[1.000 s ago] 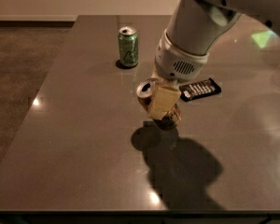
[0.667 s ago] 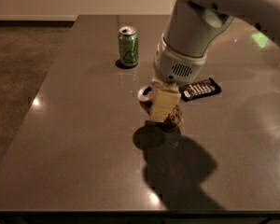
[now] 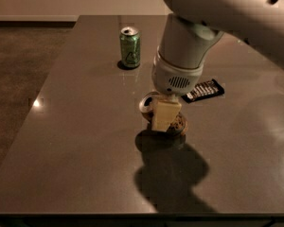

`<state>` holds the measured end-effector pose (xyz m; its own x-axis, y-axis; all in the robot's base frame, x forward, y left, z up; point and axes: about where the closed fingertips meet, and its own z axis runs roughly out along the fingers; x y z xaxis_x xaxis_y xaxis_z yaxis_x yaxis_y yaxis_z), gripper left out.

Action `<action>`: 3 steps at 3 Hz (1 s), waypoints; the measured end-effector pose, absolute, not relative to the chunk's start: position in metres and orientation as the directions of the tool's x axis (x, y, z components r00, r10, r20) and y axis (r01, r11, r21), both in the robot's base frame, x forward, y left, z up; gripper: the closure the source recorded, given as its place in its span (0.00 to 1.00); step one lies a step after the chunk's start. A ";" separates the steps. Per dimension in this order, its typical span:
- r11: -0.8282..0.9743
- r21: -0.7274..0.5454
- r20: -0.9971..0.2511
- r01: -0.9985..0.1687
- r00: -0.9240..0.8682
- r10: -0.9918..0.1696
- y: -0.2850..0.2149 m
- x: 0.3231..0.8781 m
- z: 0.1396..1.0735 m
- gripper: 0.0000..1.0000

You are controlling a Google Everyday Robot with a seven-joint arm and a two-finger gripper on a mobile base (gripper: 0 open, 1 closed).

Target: Knock orange can over

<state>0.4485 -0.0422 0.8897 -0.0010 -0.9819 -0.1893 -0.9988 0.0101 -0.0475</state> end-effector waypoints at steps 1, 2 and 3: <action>-0.003 -0.048 -0.172 -0.999 0.011 -0.985 -0.041 0.445 0.885 0.13; -0.012 -0.046 -0.160 -0.999 0.019 -0.987 -0.041 0.443 0.881 0.00; -0.012 -0.041 -0.157 -0.999 0.019 -0.987 -0.042 0.442 0.876 0.00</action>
Offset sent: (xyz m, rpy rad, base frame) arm -0.0086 -0.0005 -0.0166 -0.0494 0.0207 0.0310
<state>0.4422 -0.0420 0.8761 0.0186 -0.9875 -0.1567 -0.9991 -0.0124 -0.0406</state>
